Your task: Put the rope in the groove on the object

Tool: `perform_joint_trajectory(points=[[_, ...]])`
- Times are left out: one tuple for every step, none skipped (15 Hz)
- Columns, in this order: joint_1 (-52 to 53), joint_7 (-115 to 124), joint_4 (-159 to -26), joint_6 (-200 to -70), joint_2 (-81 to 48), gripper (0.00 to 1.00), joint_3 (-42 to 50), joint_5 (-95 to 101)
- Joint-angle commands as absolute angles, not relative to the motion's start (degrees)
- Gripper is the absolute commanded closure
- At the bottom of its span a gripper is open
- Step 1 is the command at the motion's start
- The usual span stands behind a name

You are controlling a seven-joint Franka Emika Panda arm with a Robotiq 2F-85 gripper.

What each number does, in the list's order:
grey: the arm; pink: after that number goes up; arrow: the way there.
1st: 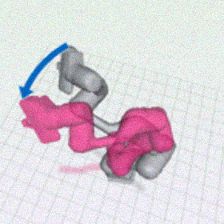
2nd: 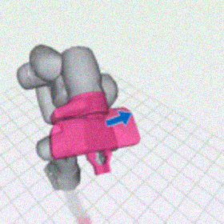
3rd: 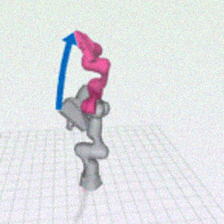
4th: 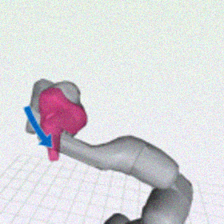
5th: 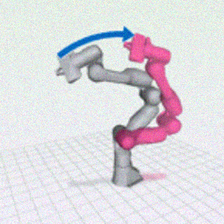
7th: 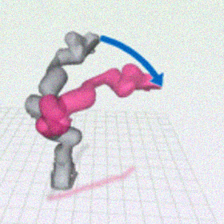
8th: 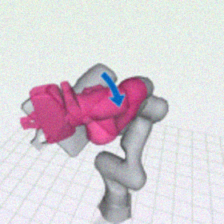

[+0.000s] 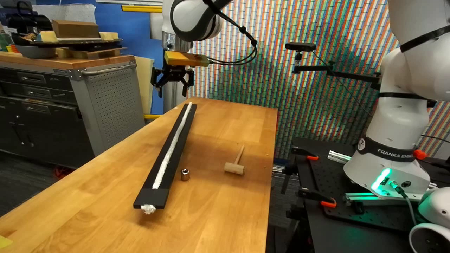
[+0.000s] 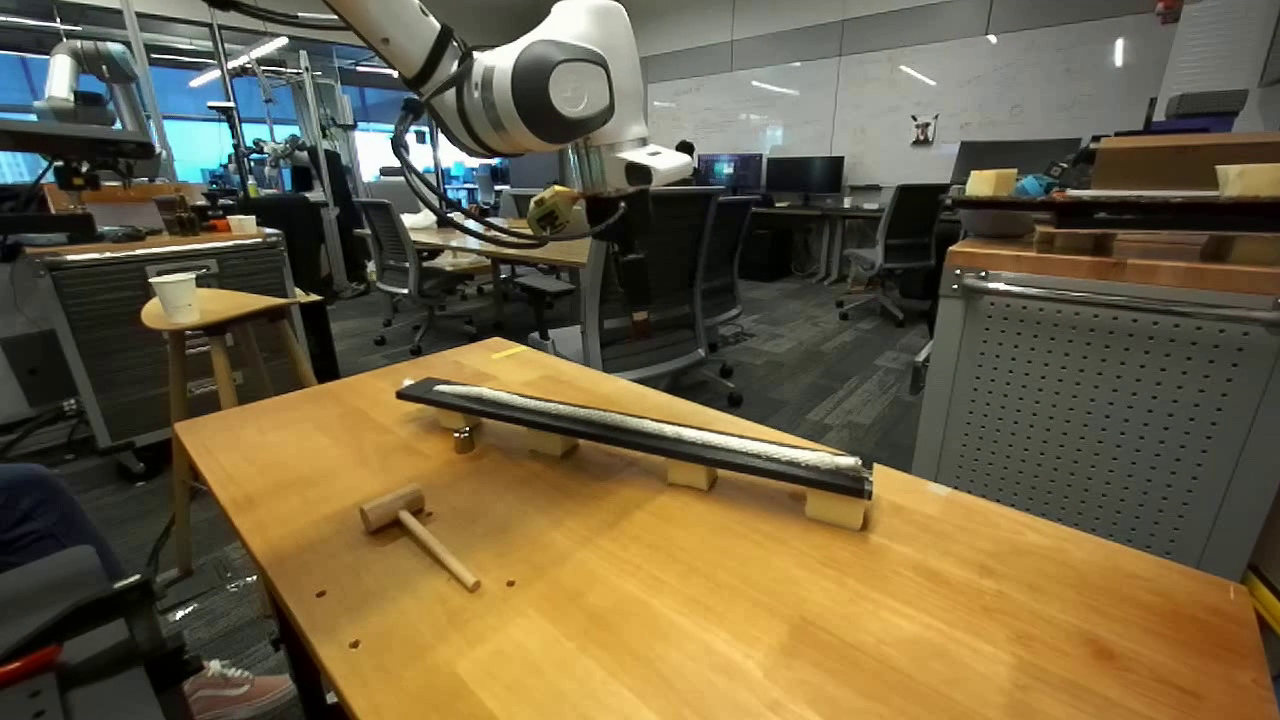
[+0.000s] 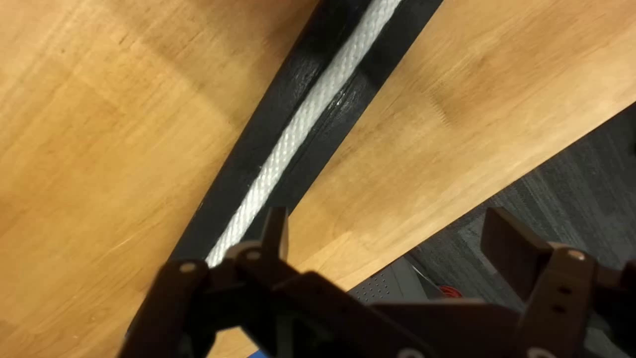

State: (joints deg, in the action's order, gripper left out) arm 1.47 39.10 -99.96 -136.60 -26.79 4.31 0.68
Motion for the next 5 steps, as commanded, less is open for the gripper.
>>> perform_joint_trajectory(points=[[2.3, 38.6, -100.0, -136.5, -26.8, 0.0, 5.2, 0.0], [2.3, 38.6, -100.1, -136.6, -26.8, 0.0, 5.3, 0.0], [2.3, 38.5, -100.2, -136.7, -26.8, 0.0, 5.3, 0.0], [2.3, 38.5, -100.2, -136.7, -26.8, 0.0, 5.3, 0.0], [2.3, 38.5, -100.2, -136.8, -26.8, 0.0, 5.3, 0.0]])
